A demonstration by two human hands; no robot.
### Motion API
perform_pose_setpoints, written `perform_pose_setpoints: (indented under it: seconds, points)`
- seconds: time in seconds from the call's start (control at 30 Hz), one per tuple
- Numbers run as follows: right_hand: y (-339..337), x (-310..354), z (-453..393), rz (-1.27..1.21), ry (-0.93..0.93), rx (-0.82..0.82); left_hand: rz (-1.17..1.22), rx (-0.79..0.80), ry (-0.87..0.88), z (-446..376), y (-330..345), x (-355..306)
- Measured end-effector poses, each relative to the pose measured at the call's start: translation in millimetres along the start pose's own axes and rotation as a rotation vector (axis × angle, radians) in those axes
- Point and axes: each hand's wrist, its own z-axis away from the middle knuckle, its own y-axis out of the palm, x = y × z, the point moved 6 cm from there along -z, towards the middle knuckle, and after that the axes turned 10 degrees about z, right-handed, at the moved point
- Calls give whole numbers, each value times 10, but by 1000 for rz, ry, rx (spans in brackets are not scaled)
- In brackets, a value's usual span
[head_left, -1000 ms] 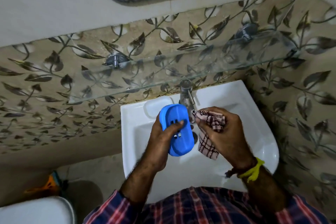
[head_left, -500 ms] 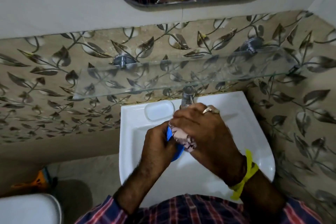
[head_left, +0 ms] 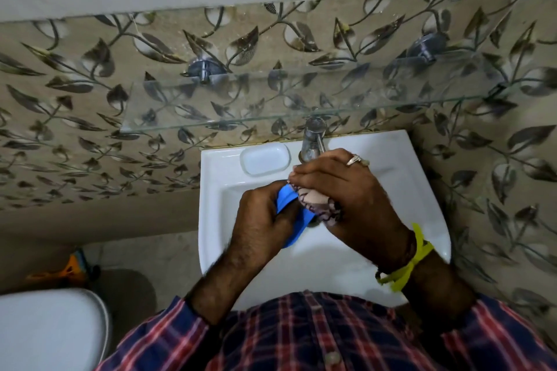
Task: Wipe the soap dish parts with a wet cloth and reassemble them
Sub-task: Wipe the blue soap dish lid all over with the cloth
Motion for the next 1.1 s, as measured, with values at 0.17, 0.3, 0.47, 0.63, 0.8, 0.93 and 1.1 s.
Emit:
perform_pose_setpoints:
  seconds: [0.17, 0.3, 0.47, 0.63, 0.8, 0.93, 1.1]
  points:
    - [36, 21, 78, 48, -1, -19, 17, 25, -83, 1, 10, 8]
    - [75, 152, 58, 94, -70, -41, 22, 33, -55, -1, -16, 45]
    - [93, -94, 262, -42, 63, -57, 84, -56, -118, 67, -51, 56]
    - [162, 39, 184, -67, 57, -38, 38, 17, -91, 57, -53, 53]
    - [124, -76, 331, -170, 155, -86, 106, -59, -110, 116, -79, 34]
    - [124, -7, 252, -176, 168, -108, 188, -85, -111, 91, -103, 3]
    - [86, -117, 386, -325, 309, -157, 296, -135, -107, 93, -139, -27]
